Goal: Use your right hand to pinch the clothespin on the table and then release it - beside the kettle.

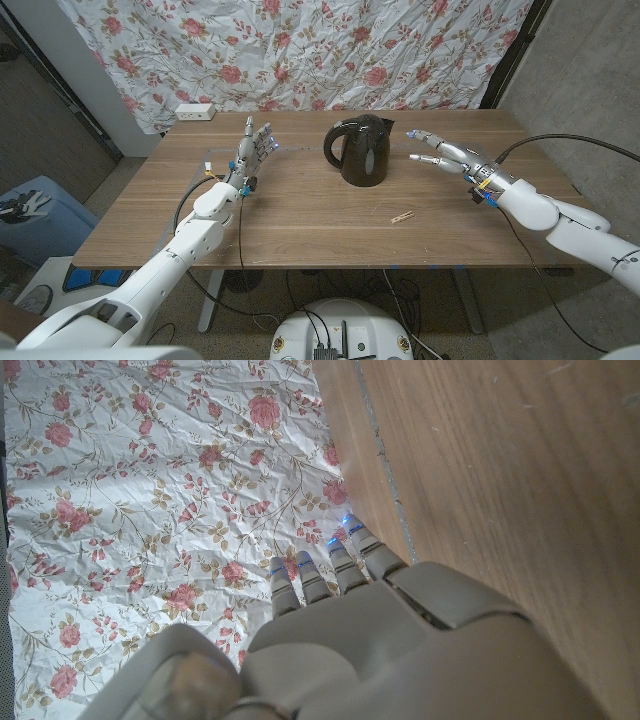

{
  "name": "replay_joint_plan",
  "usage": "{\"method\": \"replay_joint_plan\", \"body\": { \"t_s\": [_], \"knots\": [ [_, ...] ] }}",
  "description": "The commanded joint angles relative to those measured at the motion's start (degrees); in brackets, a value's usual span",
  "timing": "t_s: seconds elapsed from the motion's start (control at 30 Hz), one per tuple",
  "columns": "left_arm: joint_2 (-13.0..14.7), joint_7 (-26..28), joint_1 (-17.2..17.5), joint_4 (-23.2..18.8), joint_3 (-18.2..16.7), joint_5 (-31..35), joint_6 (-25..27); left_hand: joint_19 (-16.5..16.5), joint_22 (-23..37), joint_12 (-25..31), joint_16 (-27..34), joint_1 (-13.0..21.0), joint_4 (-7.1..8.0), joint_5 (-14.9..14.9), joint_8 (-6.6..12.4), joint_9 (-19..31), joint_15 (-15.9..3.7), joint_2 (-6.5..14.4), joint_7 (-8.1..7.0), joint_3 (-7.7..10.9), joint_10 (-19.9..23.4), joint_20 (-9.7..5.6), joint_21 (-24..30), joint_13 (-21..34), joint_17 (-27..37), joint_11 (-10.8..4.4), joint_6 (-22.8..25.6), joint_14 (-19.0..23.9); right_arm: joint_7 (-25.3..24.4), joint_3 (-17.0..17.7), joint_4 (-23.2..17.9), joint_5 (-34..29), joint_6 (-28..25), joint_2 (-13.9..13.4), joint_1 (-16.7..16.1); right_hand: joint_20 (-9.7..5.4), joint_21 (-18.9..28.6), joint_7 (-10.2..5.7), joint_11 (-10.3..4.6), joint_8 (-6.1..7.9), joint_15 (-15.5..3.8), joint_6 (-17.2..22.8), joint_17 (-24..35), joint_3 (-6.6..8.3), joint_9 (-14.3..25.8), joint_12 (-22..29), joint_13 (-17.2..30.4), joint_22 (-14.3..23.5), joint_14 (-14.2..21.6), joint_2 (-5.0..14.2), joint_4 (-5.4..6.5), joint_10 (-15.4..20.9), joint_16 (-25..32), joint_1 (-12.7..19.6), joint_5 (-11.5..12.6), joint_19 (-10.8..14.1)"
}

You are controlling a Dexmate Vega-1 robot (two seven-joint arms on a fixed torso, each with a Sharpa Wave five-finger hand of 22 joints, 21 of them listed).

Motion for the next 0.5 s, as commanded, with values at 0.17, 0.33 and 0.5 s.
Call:
{"method": "replay_joint_plan", "body": {
  "t_s": [0.17, 0.33, 0.5],
  "knots": [
    [0.0, 0.0, 0.0, 0.0, 0.0, 0.0, 0.0, 0.4, 0.1, 0.3, 0.5, 0.0, 0.32, 0.5, 0.36, 0.3, -0.39, 0.6, -0.5, 0.05, 0.2, 0.02, 0.4, 0.1, 0.2, -0.43, 0.0, 0.5, 2.7, 2.5, -10.2, -5.7, -7.4, -7.0, -3.6, 1.03, 0.1, -0.45, 0.86, 0.12, 1.14, -0.3, 0.3, 0.71, 0.3, -0.1, 0.2, 0.1, -2.7, -1.18, -1.66, -3.4, -0.1, 2.3, 0.8, -1.6],
    [0.0, 0.0, 0.0, 0.0, 0.0, 0.0, 0.0, 0.5, 0.1, 0.3, 0.5, 0.0, 0.32, 0.5, 0.36, 0.3, -0.4, 0.6, -0.5, 0.05, 0.1, 0.04, 0.4, 0.1, 0.2, -0.39, 0.0, 0.5, 3.8, 3.6, -13.0, -6.2, -9.3, -9.0, -5.1, 1.27, 0.3, -0.42, 0.87, 0.28, 1.55, -0.3, 0.3, 1.17, 0.4, -0.1, 0.2, 0.1, -3.1, -1.63, -2.1, -4.7, 0.1, 3.6, 1.2, -1.6],
    [0.0, 0.0, 0.0, 0.0, 0.0, 0.0, 0.0, 0.4, 0.1, 0.4, 0.5, 0.0, 0.32, 0.5, 0.36, 0.3, -0.33, 0.6, -0.5, 0.05, 0.2, 0.06, 0.4, 0.1, 0.2, -0.43, 0.0, 0.5, 5.4, 4.7, -15.9, -6.4, -12.0, -10.7, -6.4, 2.66, 0.7, 0.06, 1.1, 0.67, 2.32, -0.1, 0.3, 1.91, 0.6, 0.2, 0.3, 0.0, -3.1, -2.09, -2.44, -5.2, 0.4, 5.5, 1.9, -0.8]
  ]
}}
